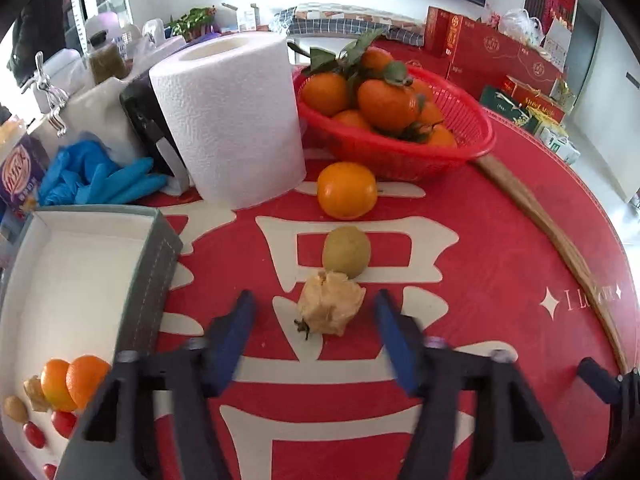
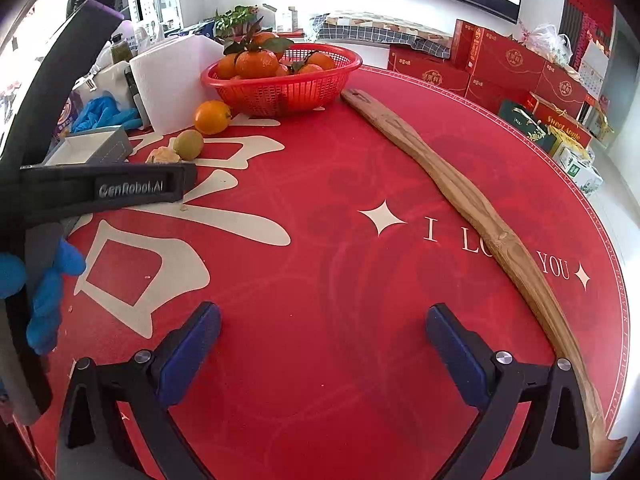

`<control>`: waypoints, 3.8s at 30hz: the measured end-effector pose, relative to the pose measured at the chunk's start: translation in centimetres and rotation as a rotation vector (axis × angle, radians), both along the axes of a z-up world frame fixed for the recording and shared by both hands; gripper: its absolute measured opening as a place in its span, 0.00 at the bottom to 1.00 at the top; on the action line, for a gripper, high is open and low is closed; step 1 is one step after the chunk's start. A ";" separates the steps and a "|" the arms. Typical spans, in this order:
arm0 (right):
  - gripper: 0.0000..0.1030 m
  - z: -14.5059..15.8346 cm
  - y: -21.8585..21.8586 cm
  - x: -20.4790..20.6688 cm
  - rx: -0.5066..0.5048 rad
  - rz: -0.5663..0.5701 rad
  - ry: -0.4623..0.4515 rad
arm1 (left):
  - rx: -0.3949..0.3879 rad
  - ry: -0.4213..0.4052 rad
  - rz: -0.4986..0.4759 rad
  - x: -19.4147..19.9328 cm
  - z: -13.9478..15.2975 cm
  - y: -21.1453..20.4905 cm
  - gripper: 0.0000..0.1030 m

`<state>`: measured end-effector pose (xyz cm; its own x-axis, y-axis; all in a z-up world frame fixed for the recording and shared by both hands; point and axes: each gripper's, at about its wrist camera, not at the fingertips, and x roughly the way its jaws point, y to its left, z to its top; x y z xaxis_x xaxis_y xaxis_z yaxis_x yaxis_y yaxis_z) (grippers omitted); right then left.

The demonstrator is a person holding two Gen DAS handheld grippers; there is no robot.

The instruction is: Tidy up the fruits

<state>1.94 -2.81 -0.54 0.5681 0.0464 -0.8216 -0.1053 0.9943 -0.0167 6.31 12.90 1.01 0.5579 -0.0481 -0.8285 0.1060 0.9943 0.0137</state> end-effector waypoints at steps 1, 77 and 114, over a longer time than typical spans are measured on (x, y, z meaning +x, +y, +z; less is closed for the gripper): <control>1.00 0.0 0.0 0.0 0.000 -0.001 -0.001 | 0.000 0.000 -0.016 0.0 0.1 -0.1 0.25; 1.00 0.0 0.4 0.5 0.009 -0.039 -0.011 | 0.031 -0.049 0.016 -7.6 -0.8 2.9 0.99; 1.00 0.2 -0.4 0.2 -0.001 -0.128 -0.011 | 0.034 -0.049 0.016 -7.6 -0.8 2.8 0.99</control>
<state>2.18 -3.25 -0.38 0.5787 -0.0278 -0.8151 0.0223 0.9996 -0.0183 -1.26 15.72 0.21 0.5984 -0.0111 -0.8011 0.0888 0.9947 0.0525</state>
